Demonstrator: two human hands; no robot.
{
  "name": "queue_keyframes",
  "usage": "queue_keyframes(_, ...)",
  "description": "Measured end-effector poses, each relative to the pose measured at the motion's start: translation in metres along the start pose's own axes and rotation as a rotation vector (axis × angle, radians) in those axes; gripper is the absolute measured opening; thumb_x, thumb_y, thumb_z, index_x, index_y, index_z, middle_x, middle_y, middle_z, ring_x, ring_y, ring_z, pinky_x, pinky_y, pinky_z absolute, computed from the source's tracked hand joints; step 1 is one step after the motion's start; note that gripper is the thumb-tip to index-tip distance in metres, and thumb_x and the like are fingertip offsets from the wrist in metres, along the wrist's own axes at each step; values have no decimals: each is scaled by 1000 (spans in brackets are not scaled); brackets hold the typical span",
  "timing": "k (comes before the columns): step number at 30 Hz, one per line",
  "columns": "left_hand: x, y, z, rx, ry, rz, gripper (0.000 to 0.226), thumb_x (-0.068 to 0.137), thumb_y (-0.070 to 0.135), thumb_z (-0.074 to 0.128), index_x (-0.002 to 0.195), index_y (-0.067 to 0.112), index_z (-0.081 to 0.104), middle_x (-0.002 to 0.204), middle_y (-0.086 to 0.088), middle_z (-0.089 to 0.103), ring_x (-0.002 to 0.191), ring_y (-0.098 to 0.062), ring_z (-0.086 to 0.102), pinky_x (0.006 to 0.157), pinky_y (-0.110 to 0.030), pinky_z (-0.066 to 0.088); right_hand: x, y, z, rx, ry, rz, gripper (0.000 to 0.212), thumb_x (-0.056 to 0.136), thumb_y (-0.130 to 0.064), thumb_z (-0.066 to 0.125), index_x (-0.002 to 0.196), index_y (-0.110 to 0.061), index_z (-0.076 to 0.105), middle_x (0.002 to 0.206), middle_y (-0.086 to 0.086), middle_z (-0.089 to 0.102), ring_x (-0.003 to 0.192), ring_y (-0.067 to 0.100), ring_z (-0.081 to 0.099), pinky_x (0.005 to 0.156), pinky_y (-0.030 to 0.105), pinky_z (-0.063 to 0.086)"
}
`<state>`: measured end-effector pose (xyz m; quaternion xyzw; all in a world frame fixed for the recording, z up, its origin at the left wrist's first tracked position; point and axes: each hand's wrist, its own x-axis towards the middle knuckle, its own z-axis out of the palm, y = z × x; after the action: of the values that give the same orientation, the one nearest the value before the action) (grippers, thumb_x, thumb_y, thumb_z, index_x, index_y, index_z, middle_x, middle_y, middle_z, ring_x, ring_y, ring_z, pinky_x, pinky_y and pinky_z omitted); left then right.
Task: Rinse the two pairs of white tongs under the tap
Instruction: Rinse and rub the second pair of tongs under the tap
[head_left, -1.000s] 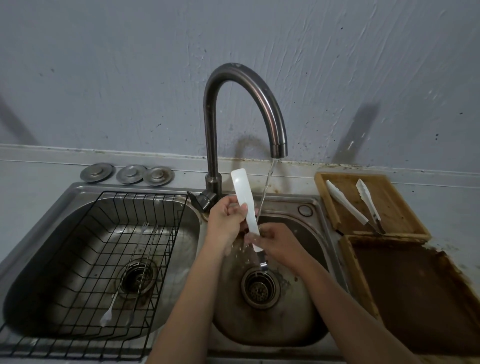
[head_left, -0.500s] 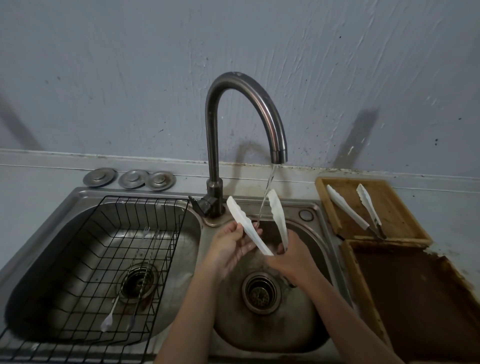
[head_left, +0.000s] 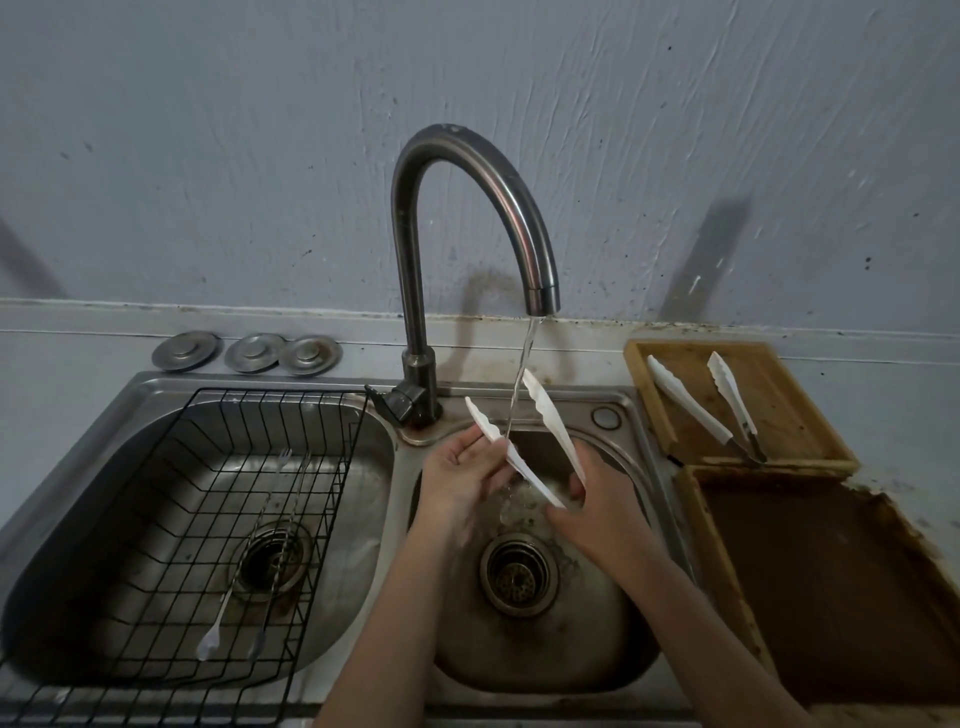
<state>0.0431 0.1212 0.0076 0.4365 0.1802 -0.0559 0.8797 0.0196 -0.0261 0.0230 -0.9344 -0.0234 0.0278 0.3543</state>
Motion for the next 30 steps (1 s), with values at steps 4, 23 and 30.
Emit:
queue_keyframes(4,-4,-6,-2,106,-19,-22,26,77,-12,66,102,-8,61,89,-17,67,76,-21,69,71,-27,60,-1,0,-4,-66,0,-71,59,74,-19,72,128,-21,47,71,-13,44,63,1,44,54,13,31)
queue_keyframes(23,-10,-16,-20,96,-170,-64,36,88,-15,44,109,9,61,96,-3,74,85,-15,73,65,-24,59,-7,33,-40,-381,32,-40,39,82,-11,64,116,-19,46,108,-4,57,90,7,52,78,24,49)
queue_keyframes(30,-10,-12,-19,93,-183,-37,36,92,-11,42,109,14,61,92,2,76,86,-14,73,76,-26,59,-4,35,-37,-397,63,-61,38,83,-13,63,116,-18,46,108,-3,57,95,9,54,82,24,49)
